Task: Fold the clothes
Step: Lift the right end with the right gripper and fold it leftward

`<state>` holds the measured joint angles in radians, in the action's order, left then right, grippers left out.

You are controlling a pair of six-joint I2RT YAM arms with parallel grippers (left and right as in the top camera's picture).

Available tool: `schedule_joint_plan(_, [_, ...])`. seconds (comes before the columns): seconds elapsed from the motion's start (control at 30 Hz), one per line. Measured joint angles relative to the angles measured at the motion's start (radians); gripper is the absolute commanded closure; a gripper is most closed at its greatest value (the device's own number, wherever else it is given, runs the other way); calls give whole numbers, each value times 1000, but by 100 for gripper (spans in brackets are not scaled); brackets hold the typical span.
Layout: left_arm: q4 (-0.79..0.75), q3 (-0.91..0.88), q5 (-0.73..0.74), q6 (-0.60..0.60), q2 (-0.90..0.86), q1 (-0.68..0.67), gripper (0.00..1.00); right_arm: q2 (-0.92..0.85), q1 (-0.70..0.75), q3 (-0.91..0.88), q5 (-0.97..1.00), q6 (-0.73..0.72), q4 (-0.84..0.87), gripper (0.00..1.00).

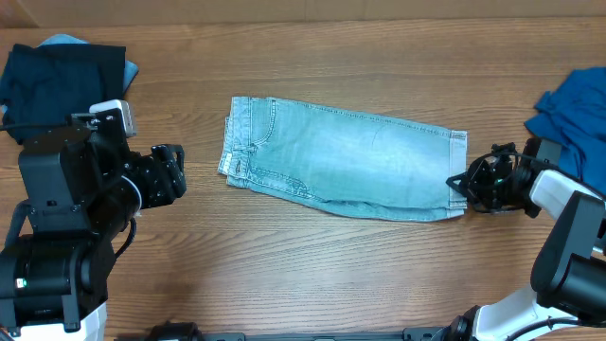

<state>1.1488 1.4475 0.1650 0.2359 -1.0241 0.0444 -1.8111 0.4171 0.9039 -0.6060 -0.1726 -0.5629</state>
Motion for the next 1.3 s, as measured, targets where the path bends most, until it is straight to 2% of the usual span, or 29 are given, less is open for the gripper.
schedule_joint_plan(0.37, [0, 0, 0, 0, 0, 0, 33, 148, -63, 278, 32, 32, -288, 96])
schedule_joint_plan(0.83, [-1, 0, 0, 0, 0, 0, 32, 161, -63, 481, 48, 101, -406, 96])
schedule_joint_plan(1.0, [0, 0, 0, 0, 0, 0, 27, 161, -63, 596, 76, 135, -475, 96])
schedule_joint_plan(1.1, [-1, 0, 0, 2, 0, 0, 0, 161, -63, 681, 91, 164, -516, 96])
schedule_joint_plan(1.3, [0, 0, 3, -2, 0, 0, 0, 161, -63, 793, 101, 229, -561, 96])
